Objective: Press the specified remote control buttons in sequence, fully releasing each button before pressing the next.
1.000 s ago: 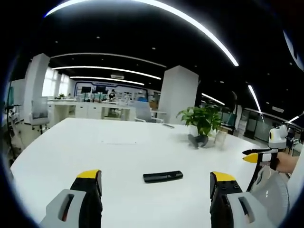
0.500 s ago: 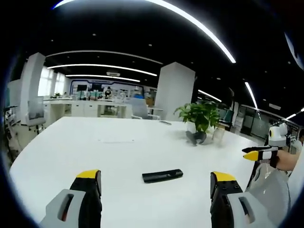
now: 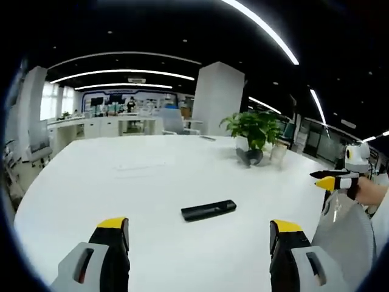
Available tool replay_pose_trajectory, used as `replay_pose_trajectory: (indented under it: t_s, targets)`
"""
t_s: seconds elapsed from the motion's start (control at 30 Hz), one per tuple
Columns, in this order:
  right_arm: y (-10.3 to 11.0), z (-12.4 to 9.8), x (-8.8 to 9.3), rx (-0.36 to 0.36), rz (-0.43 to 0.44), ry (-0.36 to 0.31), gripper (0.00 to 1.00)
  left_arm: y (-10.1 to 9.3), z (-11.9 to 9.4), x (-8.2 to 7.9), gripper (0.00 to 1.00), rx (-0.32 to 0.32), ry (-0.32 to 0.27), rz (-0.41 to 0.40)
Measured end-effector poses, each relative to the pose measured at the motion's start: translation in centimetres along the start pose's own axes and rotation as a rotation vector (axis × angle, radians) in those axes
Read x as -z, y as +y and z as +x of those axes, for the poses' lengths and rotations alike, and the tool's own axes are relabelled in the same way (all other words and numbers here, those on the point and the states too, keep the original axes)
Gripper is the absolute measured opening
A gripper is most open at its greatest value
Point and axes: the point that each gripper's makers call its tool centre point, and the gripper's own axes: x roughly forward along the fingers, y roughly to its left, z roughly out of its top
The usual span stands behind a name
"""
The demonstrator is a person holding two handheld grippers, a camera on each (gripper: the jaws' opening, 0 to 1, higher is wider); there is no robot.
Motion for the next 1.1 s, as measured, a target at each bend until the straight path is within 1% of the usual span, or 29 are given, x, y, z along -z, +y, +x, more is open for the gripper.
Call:
replay_pose_trajectory:
  t_s: [0.07,0.1,0.13,0.17,0.2,0.27,0.3,0.33,0.37,0.4,0.43,0.5,0.53,0.57,0.67,0.73,0.77,0.87,0.97,1.0,1.07,1.1]
  targets:
    - [0.3,0.1,0.2,-0.015,0.003,0.011,0.8,0.2,0.7,1.3,0.99,0.024,0.078,0.043]
    - [0.4,0.1,0.3,-0.022,0.004,0.013,0.79,0.2,0.9,1.6,0.99,0.038,0.101,0.056]
    - [0.4,0.2,0.5,-0.03,0.008,0.019,0.79,-0.1,1.3,1.9,0.99,0.072,0.112,0.071]
    - [0.6,0.2,0.7,-0.04,0.012,0.025,0.79,-0.3,1.7,2.0,0.99,0.099,0.119,0.069]
    - [0.7,0.2,0.8,-0.047,0.015,0.029,0.78,-0.6,2.0,2.4,0.99,0.131,0.146,0.042]
    - [1.0,0.2,1.3,-0.069,0.015,0.044,0.76,-1.0,2.7,2.6,0.99,0.188,0.172,0.018]
    - [1.3,0.3,1.5,-0.083,0.013,0.053,0.73,-1.0,3.0,2.9,0.99,0.203,0.191,0.028]
    - [1.7,0.2,2.1,-0.119,0.012,0.081,0.71,-1.0,3.3,3.2,0.98,0.213,0.217,0.043]
    - [1.9,0.2,2.4,-0.129,0.011,0.093,0.68,-0.9,3.6,3.6,0.97,0.228,0.253,0.077]
    - [2.0,0.3,2.6,-0.136,0.006,0.102,0.66,-1.0,3.9,3.9,0.96,0.242,0.28,0.093]
    - [2.1,0.3,2.8,-0.139,0.001,0.111,0.66,-1.0,4.3,4.3,0.93,0.262,0.316,0.104]
    - [2.4,0.3,3.3,-0.146,-0.02,0.134,0.65,-1.0,4.8,4.7,0.9,0.294,0.357,0.115]
    - [2.5,0.4,3.3,-0.149,-0.027,0.137,0.64,-1.1,5.2,4.8,0.89,0.307,0.37,0.116]
    - [2.5,0.4,3.5,-0.155,-0.031,0.146,0.64,-1.5,5.6,4.8,0.87,0.336,0.385,0.112]
    - [2.7,0.4,3.7,-0.17,-0.04,0.165,0.6,-1.7,6.9,4.5,0.86,0.374,0.402,0.085]
    - [2.8,0.4,4.0,-0.18,-0.04,0.178,0.57,-1.5,7.8,4.4,0.85,0.391,0.421,0.087]
    - [2.8,0.4,4.2,-0.187,-0.039,0.186,0.53,-1.3,8.4,4.3,0.84,0.399,0.432,0.096]
    - [2.9,0.3,4.3,-0.204,-0.02,0.186,0.46,-1.2,9.4,3.9,0.81,0.415,0.446,0.095]
    - [2.8,0.3,4.3,-0.204,-0.004,0.184,0.44,-0.8,10.9,3.0,0.79,0.428,0.444,0.091]
    - [2.8,0.3,4.3,-0.199,-0.005,0.186,0.43,-0.7,11.3,2.9,0.78,0.425,0.451,0.099]
    - [2.7,0.4,4.4,-0.2,-0.003,0.19,0.41,-0.2,12.2,2.7,0.78,0.424,0.463,0.147]
    - [2.6,0.5,4.5,-0.201,0.001,0.193,0.41,0.1,12.7,2.7,0.78,0.421,0.484,0.182]
